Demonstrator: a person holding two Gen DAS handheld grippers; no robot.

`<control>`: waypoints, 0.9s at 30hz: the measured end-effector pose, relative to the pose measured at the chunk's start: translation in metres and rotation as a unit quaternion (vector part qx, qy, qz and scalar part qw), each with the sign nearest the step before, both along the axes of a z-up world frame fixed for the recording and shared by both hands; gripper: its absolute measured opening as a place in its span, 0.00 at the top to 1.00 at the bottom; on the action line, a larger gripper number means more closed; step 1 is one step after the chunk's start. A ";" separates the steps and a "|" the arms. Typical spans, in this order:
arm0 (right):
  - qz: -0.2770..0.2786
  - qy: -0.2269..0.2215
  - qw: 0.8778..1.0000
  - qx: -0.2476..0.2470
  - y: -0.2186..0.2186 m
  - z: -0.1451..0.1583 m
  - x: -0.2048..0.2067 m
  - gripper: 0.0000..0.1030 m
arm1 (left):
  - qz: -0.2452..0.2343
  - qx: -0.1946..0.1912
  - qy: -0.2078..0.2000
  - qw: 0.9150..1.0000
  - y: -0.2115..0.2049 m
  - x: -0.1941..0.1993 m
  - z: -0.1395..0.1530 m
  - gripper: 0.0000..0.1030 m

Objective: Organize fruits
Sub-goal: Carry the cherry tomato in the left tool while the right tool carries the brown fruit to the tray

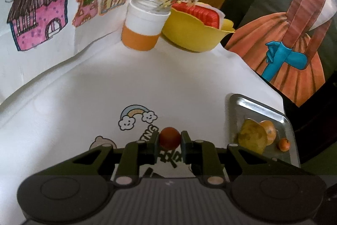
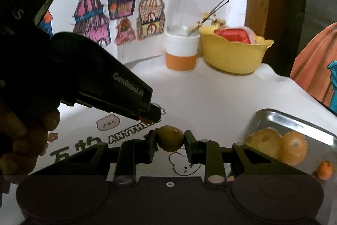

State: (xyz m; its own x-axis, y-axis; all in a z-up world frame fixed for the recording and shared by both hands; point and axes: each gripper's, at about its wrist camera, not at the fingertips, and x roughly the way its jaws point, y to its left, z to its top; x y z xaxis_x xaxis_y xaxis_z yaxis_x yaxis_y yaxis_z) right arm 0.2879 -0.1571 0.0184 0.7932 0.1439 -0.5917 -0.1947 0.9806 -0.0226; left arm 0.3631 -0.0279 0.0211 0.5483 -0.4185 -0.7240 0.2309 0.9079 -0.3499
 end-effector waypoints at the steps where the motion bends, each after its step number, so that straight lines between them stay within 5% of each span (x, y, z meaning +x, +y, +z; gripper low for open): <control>1: -0.001 -0.003 1.000 0.001 -0.002 0.003 -0.002 0.70 | -0.001 0.001 -0.002 1.000 -0.002 -0.002 0.002 0.78; 27: -0.084 -0.041 0.995 0.017 -0.084 0.030 -0.051 0.70 | -0.059 0.002 -0.030 0.998 -0.091 -0.035 0.034 0.78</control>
State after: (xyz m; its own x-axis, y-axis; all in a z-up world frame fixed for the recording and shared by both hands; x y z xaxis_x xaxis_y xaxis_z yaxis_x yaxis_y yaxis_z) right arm 0.2370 -0.2409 0.0482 0.8529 0.0248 -0.5215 -0.0272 0.9996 0.0030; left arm 0.3283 -0.1186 0.0550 0.5386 -0.4795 -0.6928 0.3563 0.8747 -0.3284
